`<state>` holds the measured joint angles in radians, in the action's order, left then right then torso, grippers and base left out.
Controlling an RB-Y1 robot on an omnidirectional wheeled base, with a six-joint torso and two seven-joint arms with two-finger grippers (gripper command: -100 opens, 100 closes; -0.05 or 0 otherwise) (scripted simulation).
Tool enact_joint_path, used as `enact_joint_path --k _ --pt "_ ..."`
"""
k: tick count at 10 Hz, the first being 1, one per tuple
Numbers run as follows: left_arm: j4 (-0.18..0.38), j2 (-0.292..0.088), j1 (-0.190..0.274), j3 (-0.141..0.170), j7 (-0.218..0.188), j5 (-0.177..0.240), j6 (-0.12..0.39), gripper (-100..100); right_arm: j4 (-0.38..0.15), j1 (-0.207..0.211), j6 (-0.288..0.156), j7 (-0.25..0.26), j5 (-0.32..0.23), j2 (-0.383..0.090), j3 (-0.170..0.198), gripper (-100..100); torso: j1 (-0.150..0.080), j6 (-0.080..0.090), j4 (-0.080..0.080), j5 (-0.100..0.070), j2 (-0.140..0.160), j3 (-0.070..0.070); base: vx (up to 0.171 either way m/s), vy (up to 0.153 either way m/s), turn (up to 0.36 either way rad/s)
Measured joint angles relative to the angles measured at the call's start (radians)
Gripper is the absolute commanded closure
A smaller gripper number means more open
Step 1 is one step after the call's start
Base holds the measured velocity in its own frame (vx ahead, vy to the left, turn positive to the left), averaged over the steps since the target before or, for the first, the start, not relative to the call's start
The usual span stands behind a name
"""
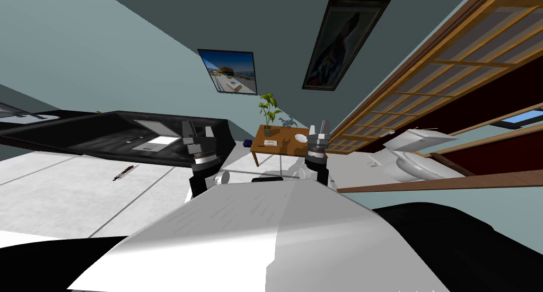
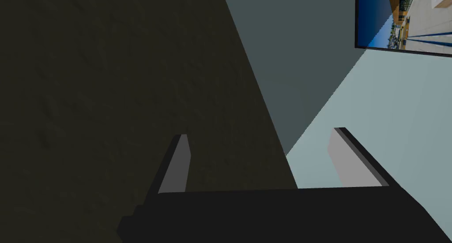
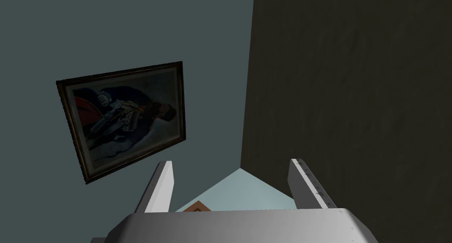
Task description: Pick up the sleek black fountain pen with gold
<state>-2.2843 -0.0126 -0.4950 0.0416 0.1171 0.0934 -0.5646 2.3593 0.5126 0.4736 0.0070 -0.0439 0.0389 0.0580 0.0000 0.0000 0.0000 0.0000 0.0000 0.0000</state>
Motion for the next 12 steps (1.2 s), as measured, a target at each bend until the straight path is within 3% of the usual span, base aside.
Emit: enact_joint_path --k 3,5,8,11,12 --pt "0.045 -0.067 0.031 0.010 -0.013 0.003 0.045 -100 0.000 0.000 0.000 0.000 0.000 0.000 0.000 0 0.000 0.000 0.000 0.000 -0.002 -0.001 0.023 -0.002 -0.042" --pt "0.098 -0.089 0.058 0.002 -0.016 -0.006 0.076 -100 0.000 0.000 0.000 0.000 0.000 0.000 0.000 0 0.000 0.000 -0.001 0.000 -0.003 -0.002 0.030 -0.003 -0.042" --pt "0.158 -0.118 0.115 0.019 -0.031 -0.003 0.144 -100 0.000 0.000 0.000 0.000 0.000 0.000 0.000 0 0.000 0.000 -0.001 0.000 -0.002 -0.001 0.029 -0.005 -0.064" --pt "0.243 -0.129 0.170 0.018 -0.041 -0.009 0.210 -100 0.000 0.000 0.000 0.000 0.000 0.000 0.000 0 0.000 0.000 -0.001 0.000 -0.003 -0.002 0.027 0.001 -0.033" --pt "0.247 -0.128 0.172 0.016 -0.041 -0.012 0.229 -100 0.000 0.000 0.000 0.000 0.000 0.000 0.000 0 0.000 0.000 0.000 0.000 -0.002 -0.001 0.027 -0.001 -0.051"
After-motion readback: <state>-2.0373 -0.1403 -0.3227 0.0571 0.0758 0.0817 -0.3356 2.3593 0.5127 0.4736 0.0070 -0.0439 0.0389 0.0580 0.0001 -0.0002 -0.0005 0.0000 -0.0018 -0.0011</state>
